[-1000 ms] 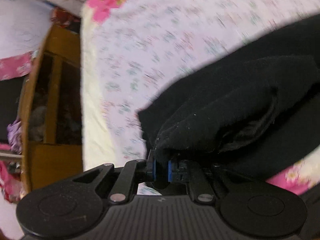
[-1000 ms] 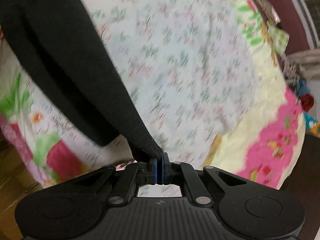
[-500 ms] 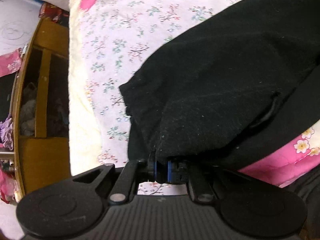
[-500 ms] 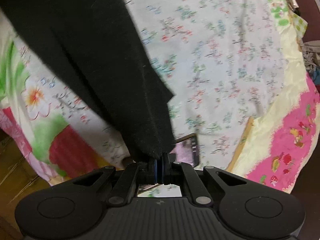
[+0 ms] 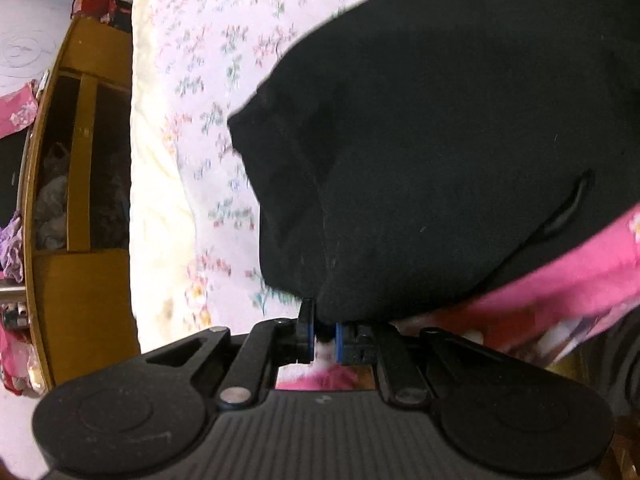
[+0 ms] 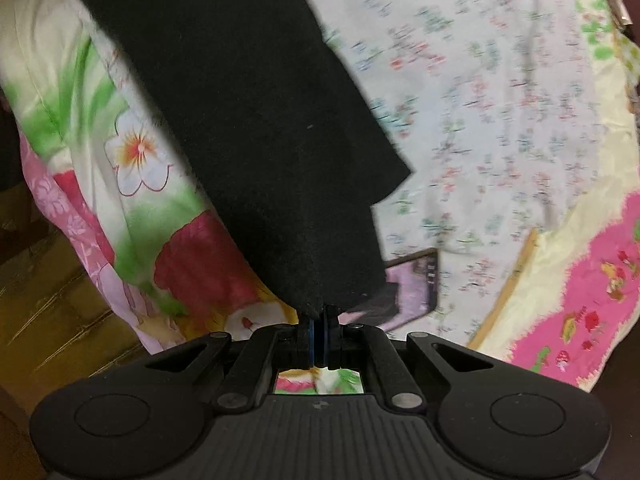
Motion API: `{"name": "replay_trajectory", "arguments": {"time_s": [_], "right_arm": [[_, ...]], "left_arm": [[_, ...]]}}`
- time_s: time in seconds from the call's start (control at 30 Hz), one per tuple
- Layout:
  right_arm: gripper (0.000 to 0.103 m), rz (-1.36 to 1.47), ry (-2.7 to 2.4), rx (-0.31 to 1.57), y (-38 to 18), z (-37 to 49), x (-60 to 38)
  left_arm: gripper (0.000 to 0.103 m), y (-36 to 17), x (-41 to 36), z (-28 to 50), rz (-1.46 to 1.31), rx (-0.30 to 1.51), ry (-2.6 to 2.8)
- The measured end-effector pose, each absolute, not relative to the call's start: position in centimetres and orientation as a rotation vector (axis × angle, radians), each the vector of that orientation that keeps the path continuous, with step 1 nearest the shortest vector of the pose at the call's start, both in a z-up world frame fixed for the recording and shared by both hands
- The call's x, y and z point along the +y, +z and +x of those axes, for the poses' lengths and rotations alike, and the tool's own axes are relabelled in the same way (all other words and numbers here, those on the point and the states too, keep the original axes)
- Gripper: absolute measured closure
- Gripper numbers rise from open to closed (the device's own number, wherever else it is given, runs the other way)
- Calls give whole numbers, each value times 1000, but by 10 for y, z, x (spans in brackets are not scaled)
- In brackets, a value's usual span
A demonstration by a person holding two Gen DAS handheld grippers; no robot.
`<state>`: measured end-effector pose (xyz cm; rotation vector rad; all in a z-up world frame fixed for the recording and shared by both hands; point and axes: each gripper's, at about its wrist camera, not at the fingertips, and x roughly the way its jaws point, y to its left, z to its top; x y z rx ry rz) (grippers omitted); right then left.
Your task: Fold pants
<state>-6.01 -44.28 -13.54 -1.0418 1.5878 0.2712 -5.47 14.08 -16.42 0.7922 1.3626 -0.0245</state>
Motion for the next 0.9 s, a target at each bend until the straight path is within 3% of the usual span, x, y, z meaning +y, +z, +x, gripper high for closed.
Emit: {"name": "replay_trajectory", "arguments": {"time_s": [0.27, 0.33, 0.47, 0.53, 0.6, 0.63, 0.7, 0.73, 0.77, 0.9], "right_arm": [[103, -980, 256, 1610, -133, -64, -457], [103, -941, 260, 1616, -131, -62, -459], [103, -1015, 315, 1631, -165, -67, -457], [93, -1085, 312, 1619, -181, -63, -457], [73, -1070, 305, 1595, -180, -62, -459], [70, -1051, 305, 1594, -177, -64, -461], [41, -991, 325, 1611, -170, -69, -467], [36, -972, 324, 1616, -166, -73, -467], [37, -953, 317, 1612, -160, -78, -465], [44, -843, 264, 1448, -121, -94, -430]], "left_arm": [[83, -162, 138, -50, 793, 1353, 30], [87, -172, 143, -59, 790, 1413, 50], [89, -200, 140, -81, 948, 1443, 17], [89, -203, 133, -91, 1014, 1426, -5], [89, -201, 132, -105, 1053, 1414, -16], [88, -203, 132, -113, 1091, 1409, -29], [86, -207, 129, -130, 1159, 1402, -67], [82, -204, 127, -133, 1147, 1402, -74], [75, -198, 124, -134, 1100, 1398, -65], [74, -152, 99, -126, 907, 1306, -69]]}}
